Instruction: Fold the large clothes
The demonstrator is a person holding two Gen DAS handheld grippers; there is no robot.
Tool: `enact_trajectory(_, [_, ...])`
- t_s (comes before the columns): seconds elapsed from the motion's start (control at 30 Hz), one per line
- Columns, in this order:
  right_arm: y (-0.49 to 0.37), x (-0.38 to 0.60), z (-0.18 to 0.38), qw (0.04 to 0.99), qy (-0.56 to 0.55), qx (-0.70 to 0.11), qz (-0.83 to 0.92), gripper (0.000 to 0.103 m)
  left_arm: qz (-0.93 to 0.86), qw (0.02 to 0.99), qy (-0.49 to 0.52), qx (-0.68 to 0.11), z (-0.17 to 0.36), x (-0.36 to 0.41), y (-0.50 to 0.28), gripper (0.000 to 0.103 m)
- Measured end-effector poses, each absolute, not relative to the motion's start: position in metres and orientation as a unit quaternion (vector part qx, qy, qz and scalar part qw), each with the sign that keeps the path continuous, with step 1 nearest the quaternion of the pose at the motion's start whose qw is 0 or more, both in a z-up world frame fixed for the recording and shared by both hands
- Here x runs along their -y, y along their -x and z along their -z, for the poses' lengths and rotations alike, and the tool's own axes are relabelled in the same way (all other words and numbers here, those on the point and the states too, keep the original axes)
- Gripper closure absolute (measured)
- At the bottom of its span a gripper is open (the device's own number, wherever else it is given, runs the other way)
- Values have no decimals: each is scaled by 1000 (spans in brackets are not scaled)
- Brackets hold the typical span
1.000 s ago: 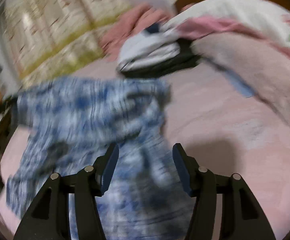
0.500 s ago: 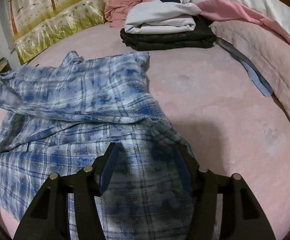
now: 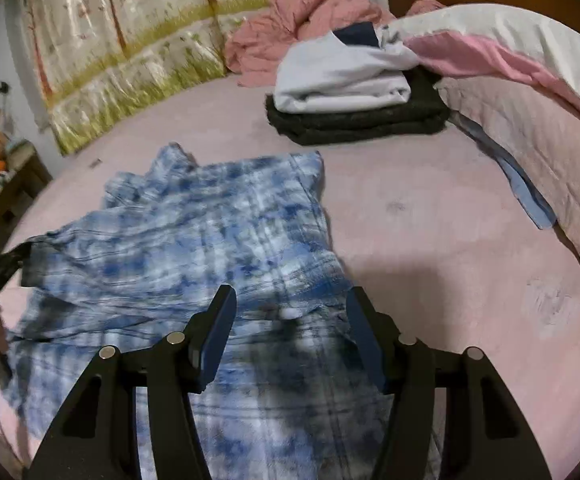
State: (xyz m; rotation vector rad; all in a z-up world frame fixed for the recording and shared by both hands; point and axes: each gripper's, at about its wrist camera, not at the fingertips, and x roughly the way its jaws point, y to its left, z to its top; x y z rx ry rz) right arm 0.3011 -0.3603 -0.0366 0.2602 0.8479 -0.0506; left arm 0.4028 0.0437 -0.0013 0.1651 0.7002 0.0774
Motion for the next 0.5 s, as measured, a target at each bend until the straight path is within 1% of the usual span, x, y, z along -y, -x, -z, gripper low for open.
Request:
enact_trajectory(0.03, [-299, 362, 40, 901, -132, -412, 22, 47, -38, 939, -77, -334, 1, -47, -395, 87])
enact_trajectory(0.07, [-294, 364, 42, 903, -141, -407, 13, 47, -39, 941, -76, -327, 1, -49, -388, 75])
enact_trajectory(0.1, [-287, 364, 41, 907, -142, -397, 3, 47, -38, 946, -71, -314, -1, -53, -373, 47])
enact_trajectory(0.17, [-271, 362, 36, 920, -115, -376, 4, 47, -44, 954, -63, -290, -5, -57, -349, 15])
enact_trajectory(0.23, [-254, 360, 28, 931, -91, -352, 17, 46, -30, 966, -64, -247, -13, -55, -307, 15])
enact_trajectory(0.3, [-237, 357, 22, 937, -97, -336, 6, 41, -18, 971, -71, -229, -19, -49, -274, 14])
enact_trajectory(0.37, [-223, 351, 18, 938, -109, -329, -10, 29, -9, 976, -72, -207, -24, -41, -240, 14])
enact_trajectory(0.4, [-215, 346, 17, 939, -111, -326, -17, 24, 1, 978, -64, -196, -26, -37, -220, 9])
enact_trajectory(0.43, [-208, 341, 16, 940, -111, -321, -20, 13, 8, 981, -51, -189, -26, -34, -202, 3])
enact_trajectory(0.47, [-200, 335, 16, 943, -109, -315, -20, 2, 12, 983, -35, -179, -25, -33, -188, 0])
enact_trajectory(0.5, [-192, 329, 15, 946, -107, -306, -18, 0, 12, 985, -21, -169, -22, -33, -179, 0])
